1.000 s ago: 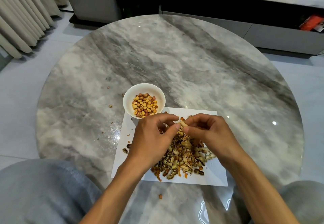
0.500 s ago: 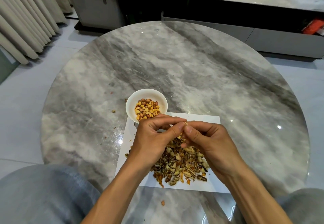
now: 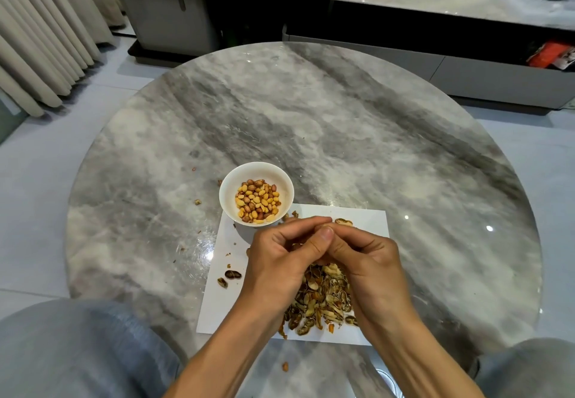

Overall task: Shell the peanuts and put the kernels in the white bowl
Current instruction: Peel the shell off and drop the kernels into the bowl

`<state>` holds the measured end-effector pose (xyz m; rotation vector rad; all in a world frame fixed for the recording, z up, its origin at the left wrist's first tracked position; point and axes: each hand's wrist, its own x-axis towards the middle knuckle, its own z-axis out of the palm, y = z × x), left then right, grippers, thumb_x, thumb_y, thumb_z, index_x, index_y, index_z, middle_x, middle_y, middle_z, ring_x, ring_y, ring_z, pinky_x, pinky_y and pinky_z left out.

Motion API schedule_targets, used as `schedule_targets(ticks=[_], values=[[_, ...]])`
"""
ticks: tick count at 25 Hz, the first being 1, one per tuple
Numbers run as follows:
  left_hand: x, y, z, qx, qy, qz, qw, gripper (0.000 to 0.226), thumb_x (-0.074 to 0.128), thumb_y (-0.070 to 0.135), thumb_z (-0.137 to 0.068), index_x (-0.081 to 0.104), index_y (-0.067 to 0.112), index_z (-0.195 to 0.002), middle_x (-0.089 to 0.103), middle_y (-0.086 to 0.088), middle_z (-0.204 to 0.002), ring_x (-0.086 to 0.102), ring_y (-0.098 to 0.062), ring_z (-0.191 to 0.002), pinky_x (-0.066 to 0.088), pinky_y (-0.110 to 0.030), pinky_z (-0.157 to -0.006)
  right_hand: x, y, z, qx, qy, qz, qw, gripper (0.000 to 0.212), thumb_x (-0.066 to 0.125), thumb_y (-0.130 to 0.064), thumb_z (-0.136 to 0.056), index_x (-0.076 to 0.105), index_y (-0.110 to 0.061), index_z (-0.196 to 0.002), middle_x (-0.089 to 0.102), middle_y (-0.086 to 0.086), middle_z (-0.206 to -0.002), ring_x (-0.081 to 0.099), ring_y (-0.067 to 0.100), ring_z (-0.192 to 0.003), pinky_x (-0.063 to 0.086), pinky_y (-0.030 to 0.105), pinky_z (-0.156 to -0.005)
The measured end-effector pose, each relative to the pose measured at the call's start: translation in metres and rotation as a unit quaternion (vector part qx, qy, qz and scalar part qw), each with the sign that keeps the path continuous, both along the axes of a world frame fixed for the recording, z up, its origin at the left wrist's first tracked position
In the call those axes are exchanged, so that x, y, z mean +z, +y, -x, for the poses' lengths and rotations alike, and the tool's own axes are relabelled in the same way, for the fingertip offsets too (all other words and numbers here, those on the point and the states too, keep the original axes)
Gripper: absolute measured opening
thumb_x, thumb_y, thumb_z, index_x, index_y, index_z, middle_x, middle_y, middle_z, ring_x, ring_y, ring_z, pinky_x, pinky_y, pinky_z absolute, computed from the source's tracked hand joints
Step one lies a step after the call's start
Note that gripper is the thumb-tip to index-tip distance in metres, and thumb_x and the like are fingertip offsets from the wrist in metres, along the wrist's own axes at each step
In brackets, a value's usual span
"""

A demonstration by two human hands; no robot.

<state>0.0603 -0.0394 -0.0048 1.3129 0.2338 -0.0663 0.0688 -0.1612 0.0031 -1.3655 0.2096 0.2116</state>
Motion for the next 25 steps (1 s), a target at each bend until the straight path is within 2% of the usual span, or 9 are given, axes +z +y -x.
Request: schedule_targets(ticks=[3, 8, 10, 13, 15, 17, 19, 21, 25], values=[[0.002, -0.004, 0.001, 0.019, 0.002, 0.006, 1.000, 0.027, 0.074, 0.027, -0.074, 0.080, 0.017, -0.099, 0.077, -0.004, -0.099, 0.073, -0.019, -0.097, 0.057, -0.032, -0.086, -0.002, 0.005, 0.002, -0.017, 0.002, 0.004, 1.000, 0.023, 0.074, -0.020, -0.074, 0.081, -0.009, -0.092, 0.076, 0.019, -0.089, 0.071, 0.038, -0.089, 0.058, 0.043, -0.084], [0.008, -0.003, 0.002, 0.018, -0.030, -0.026, 0.999, 0.022, 0.062, 0.010, -0.094, 0.076, 0.022, -0.107, 0.076, 0.004, -0.105, 0.071, -0.009, -0.101, 0.055, -0.020, -0.081, 0.002, 0.006, -0.002, 0.002, 0.037, -0.060, 0.998, 0.022, 0.068, -0.023, -0.082, 0.080, -0.007, -0.091, 0.072, 0.016, -0.083, 0.066, 0.026, -0.079, 0.057, 0.029, -0.074], [0.008, -0.002, 0.001, 0.016, -0.055, -0.054, 0.997, 0.026, 0.063, 0.005, -0.094, 0.076, 0.024, -0.106, 0.075, 0.006, -0.106, 0.071, -0.010, -0.101, 0.057, -0.024, -0.082, 0.003, 0.005, -0.002, 0.014, 0.047, -0.096, 0.994, 0.024, 0.064, -0.023, -0.086, 0.079, -0.006, -0.091, 0.069, 0.017, -0.086, 0.064, 0.021, -0.081, 0.057, 0.028, -0.076], [0.004, -0.002, 0.000, 0.021, -0.064, -0.085, 0.994, 0.026, 0.066, 0.001, -0.091, 0.078, 0.021, -0.103, 0.073, 0.006, -0.100, 0.072, -0.014, -0.087, 0.059, -0.028, -0.077, 0.004, 0.004, -0.002, 0.042, 0.068, -0.137, 0.987, 0.024, 0.058, -0.021, -0.089, 0.079, -0.009, -0.086, 0.067, 0.011, -0.080, 0.064, 0.014, -0.077, 0.057, 0.027, -0.074], [0.003, 0.001, 0.001, 0.024, -0.052, -0.082, 0.995, 0.027, 0.064, -0.003, -0.091, 0.078, 0.018, -0.100, 0.072, 0.003, -0.097, 0.072, -0.012, -0.082, 0.057, -0.021, -0.072, 0.006, 0.001, -0.004, 0.082, 0.077, -0.117, 0.987, 0.024, 0.057, -0.018, -0.090, 0.078, -0.007, -0.086, 0.070, 0.009, -0.081, 0.065, 0.014, -0.077, 0.058, 0.027, -0.074], [0.003, 0.002, 0.001, 0.024, -0.035, -0.064, 0.997, 0.027, 0.063, -0.002, -0.091, 0.078, 0.019, -0.099, 0.075, 0.003, -0.099, 0.072, -0.007, -0.090, 0.055, -0.017, -0.074, 0.007, -0.003, -0.006, 0.093, 0.070, -0.068, 0.991, 0.021, 0.059, -0.013, -0.091, 0.079, -0.004, -0.093, 0.074, 0.016, -0.090, 0.067, 0.020, -0.082, 0.059, 0.026, -0.074], [0.004, 0.000, 0.002, 0.017, -0.009, -0.011, 1.000, 0.021, 0.068, 0.012, -0.087, 0.077, 0.018, -0.106, 0.077, 0.003, -0.104, 0.070, -0.008, -0.102, 0.055, -0.019, -0.082, 0.007, -0.004, -0.005, 0.072, 0.029, -0.008, 0.997, 0.018, 0.062, -0.009, -0.093, 0.079, -0.008, -0.097, 0.077, 0.016, -0.094, 0.072, 0.024, -0.085, 0.059, 0.027, -0.074], [0.002, -0.003, 0.003, 0.009, 0.006, 0.029, 1.000, 0.033, 0.071, 0.026, -0.078, 0.075, 0.015, -0.108, 0.077, -0.002, -0.103, 0.072, -0.015, -0.102, 0.057, -0.025, -0.085, 0.007, -0.002, -0.002, 0.046, -0.016, 0.035, 0.998, 0.018, 0.064, -0.008, -0.092, 0.080, -0.012, -0.098, 0.078, 0.011, -0.092, 0.075, 0.025, -0.088, 0.059, 0.029, -0.077], [0.007, -0.010, 0.006, 0.035, -0.004, 0.053, 0.998, 0.016, 0.071, 0.014, -0.081, 0.078, 0.016, -0.095, 0.078, -0.006, -0.094, 0.074, -0.019, -0.093, 0.058, -0.025, -0.080, 0.008, 0.005, 0.002, 0.014, -0.040, 0.055, 0.998, 0.018, 0.065, -0.005, -0.091, 0.081, -0.014, -0.095, 0.078, 0.008, -0.088, 0.075, 0.025, -0.087, 0.059, 0.034, -0.080]])
